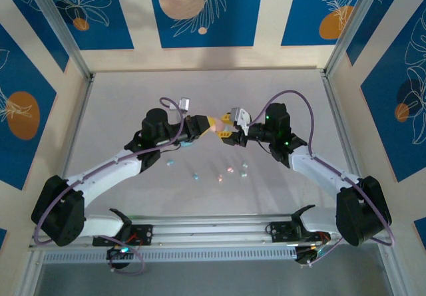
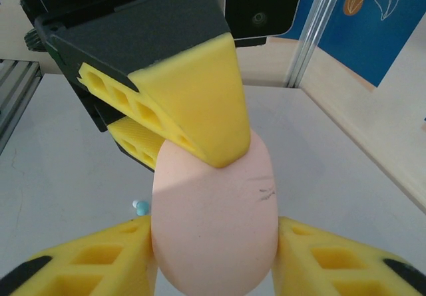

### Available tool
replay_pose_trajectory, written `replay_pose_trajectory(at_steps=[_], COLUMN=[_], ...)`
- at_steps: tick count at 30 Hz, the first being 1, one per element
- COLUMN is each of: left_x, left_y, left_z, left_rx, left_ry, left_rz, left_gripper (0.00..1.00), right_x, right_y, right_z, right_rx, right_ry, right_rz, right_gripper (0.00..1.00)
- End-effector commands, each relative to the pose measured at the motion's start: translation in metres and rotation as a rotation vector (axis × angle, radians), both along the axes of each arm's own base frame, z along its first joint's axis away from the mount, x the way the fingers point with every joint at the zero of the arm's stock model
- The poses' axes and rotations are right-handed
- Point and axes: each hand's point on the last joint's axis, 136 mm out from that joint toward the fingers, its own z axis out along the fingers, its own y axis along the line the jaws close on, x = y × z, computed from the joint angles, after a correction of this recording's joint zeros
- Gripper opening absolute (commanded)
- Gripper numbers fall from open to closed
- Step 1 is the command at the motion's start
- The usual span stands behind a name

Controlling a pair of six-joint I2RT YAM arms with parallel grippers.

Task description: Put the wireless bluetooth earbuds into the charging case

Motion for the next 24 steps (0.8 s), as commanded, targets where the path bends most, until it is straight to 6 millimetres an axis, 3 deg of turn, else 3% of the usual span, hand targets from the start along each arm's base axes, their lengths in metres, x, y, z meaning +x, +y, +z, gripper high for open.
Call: replay_pose_trajectory(at_steps=[1,6,11,16,21,24], left_x=[-0.008,-0.009,-0.011,-0.012,-0.018,-0.036], left_y=[-0.005,-0.005,-0.004,0.004,0.025,0.027], left_z=[0.012,0.015,0.016,0.011,0.021,0.023], left_rx=[-0.033,-0.028,0.016,0.121,0.340,0.438], left_ry=[-0.030,-0.052,-0.089,-0.152,-0.392,-0.626], left_rz=[-0.049,-0.056,-0.065,-0.052,-0.047,-0.157], left_gripper=[0.19,0.26,0.43,0.74,0.81,0.84], right_x=[0.001,-0.001,-0.009,-0.016,-0.022,-0.027], right_y=[0.004,0.005,0.006,0.007,0.006,0.008], right_z=[0.013,0.014,0.014,0.015,0.018,0.022], right_rx=[0.009,0.007,0.009,0.008,0.012,0.023], right_ry=[-0.024,-0.002,0.041,0.077,0.145,0.191], right_rz=[0.014,0.025,0.064,0.107,0.169,0.213], right_gripper=[0.43,0.38,0.36,0.35,0.36,0.35])
